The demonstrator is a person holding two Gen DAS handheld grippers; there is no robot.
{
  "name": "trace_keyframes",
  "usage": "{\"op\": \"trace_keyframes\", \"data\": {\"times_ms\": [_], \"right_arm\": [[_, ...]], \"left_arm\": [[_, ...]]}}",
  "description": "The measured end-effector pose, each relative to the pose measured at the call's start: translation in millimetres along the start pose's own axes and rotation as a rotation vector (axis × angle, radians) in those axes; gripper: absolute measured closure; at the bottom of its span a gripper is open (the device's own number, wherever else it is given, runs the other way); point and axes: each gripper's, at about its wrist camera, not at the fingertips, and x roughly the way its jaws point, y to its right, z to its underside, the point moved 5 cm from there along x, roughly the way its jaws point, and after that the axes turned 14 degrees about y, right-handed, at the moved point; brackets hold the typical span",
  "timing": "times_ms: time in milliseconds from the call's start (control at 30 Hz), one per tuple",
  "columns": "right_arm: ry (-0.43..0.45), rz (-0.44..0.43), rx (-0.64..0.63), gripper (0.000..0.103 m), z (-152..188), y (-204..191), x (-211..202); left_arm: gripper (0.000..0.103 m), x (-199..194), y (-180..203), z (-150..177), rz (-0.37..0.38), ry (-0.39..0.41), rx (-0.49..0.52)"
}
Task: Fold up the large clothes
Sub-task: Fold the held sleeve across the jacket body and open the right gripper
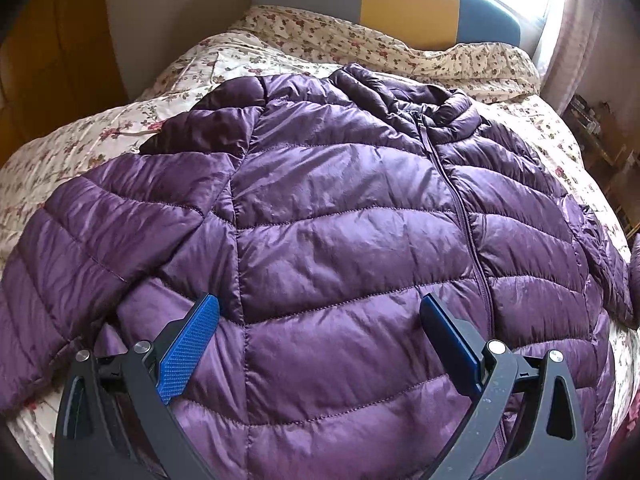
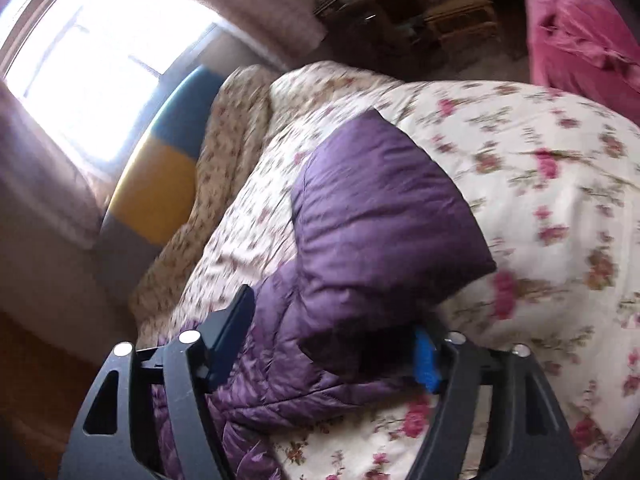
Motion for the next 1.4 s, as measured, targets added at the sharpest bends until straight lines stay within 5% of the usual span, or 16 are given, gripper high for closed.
{"op": "trace_keyframes", "data": {"times_ms": [33, 67, 367, 700, 1200, 1400], "right_arm": [[0.014, 0.013, -0.001, 0.089, -5, 3, -3], [0.036, 0.025, -0.007, 0.092, -11, 5, -7], [0.019, -0.059, -0.241, 0.094, -2, -50, -8], [-0.142, -0.205, -0.499, 0.094, 104, -159, 26], [-0.41, -0.376, -0.712, 0.093, 271, -230, 31], [-0.526, -0.43, -0.728, 0.069, 312, -234, 27]], "left_arm": [[0.003, 0, 0, 0, 0.001, 0.0, 0.0], [0.003, -1, 0, 1, 0.003, -0.001, 0.0], [0.003, -5, 2, 1, 0.021, 0.007, -0.009], [0.003, -9, 6, -5, 0.057, 0.03, -0.004], [0.003, -13, -6, -4, 0.106, 0.046, -0.047], [0.009, -16, -13, -3, 0.111, 0.048, -0.056]]}}
